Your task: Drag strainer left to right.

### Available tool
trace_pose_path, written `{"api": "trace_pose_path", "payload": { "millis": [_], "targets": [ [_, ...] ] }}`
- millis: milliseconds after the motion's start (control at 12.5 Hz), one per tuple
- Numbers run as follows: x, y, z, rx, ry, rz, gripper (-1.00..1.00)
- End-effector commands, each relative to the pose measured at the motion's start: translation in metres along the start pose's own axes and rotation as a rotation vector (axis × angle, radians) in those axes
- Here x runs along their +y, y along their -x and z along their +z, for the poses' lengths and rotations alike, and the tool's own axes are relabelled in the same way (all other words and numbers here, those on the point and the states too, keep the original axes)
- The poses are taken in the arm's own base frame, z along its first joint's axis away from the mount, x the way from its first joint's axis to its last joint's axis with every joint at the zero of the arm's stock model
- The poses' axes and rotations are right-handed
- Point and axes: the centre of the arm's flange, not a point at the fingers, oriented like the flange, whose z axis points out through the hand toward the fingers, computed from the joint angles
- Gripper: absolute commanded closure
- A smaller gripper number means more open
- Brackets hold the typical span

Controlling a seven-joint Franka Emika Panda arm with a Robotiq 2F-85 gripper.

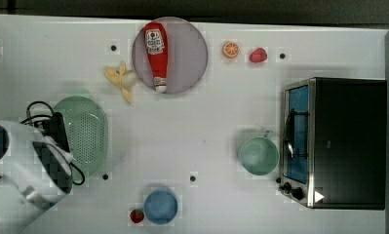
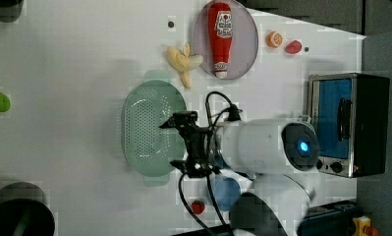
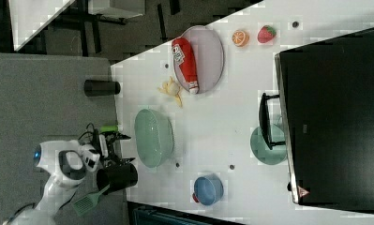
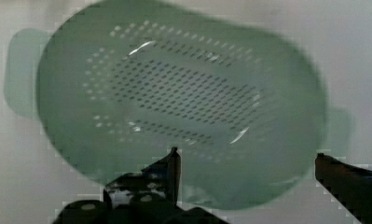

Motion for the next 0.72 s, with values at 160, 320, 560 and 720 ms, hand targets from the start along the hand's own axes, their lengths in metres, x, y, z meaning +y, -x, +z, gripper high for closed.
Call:
{"api": "trace_pose_path", "payload": {
  "millis": [160, 320, 560, 720],
  "targets": [
    [-0.018, -0.039, 0.067, -0.036, 0.000, 0.171, -1.00],
    [-0.020, -0.046, 0.092, -0.057, 0.003, 0.189, -1.00],
    [-0.022, -0.060, 0.116, -0.041, -0.020, 0.178, -1.00],
    [-0.018, -0.073, 0.127, -0.006, -0.019, 0.167, -1.00]
  ]
}}
